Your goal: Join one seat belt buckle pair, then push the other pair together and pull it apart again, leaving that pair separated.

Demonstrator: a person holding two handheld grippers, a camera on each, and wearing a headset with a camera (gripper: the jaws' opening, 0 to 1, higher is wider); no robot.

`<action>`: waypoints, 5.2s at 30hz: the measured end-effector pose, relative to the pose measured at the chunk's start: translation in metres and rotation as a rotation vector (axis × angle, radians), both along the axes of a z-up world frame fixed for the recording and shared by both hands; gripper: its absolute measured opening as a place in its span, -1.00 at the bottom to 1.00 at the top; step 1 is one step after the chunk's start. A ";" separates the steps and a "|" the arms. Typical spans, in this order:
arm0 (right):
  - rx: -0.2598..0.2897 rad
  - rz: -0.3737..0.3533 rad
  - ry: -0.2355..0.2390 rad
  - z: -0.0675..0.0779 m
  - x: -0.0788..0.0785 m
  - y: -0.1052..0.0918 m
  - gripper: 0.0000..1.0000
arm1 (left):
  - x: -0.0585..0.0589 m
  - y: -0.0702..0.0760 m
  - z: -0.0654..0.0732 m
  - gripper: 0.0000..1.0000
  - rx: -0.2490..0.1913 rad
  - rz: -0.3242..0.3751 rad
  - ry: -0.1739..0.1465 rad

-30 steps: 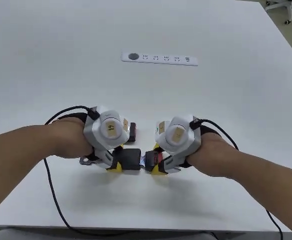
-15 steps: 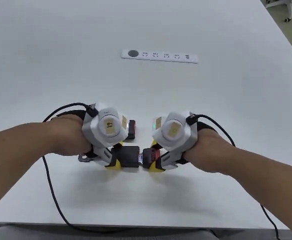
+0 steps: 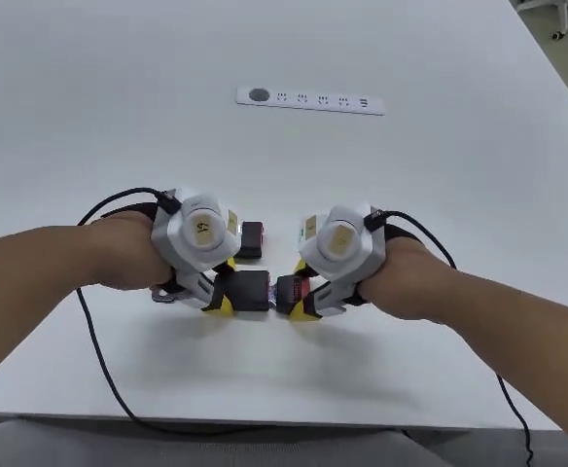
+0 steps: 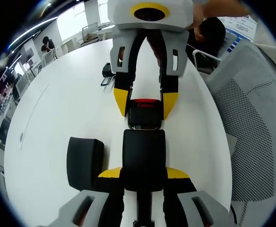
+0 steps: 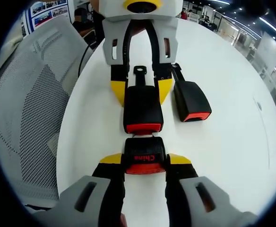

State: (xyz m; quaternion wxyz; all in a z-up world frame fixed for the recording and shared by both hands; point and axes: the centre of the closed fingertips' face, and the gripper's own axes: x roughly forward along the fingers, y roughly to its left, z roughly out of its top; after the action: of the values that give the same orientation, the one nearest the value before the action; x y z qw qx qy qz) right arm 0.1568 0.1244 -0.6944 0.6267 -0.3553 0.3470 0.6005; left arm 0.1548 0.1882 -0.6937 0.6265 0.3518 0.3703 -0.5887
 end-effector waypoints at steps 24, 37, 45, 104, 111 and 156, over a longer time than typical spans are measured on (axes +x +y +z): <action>0.033 -0.034 0.022 0.001 0.000 0.001 -0.35 | 0.003 0.002 -0.001 -0.35 0.049 0.022 0.011; 0.043 -0.043 0.002 0.010 -0.001 0.006 -0.33 | 0.002 -0.003 0.011 -0.31 0.019 0.048 0.011; 0.085 -0.012 -0.022 0.037 0.002 0.007 -0.38 | 0.011 -0.008 0.033 -0.27 -0.024 0.027 -0.001; -0.103 -0.036 -0.002 0.002 0.081 -0.138 -0.36 | 0.082 0.026 0.000 -0.36 0.118 0.001 -0.009; -0.086 -0.053 -0.007 0.002 0.081 -0.126 -0.37 | 0.081 0.026 0.000 -0.37 0.146 -0.015 -0.007; 0.082 -0.008 -0.027 0.005 0.074 -0.005 -0.40 | 0.076 0.022 0.000 -0.40 0.205 -0.064 -0.005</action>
State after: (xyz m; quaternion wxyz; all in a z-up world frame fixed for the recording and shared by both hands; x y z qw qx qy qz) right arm 0.2308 0.1190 -0.6890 0.6477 -0.3362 0.3149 0.6068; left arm 0.2310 0.2100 -0.6933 0.5692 0.4273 0.4156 -0.5663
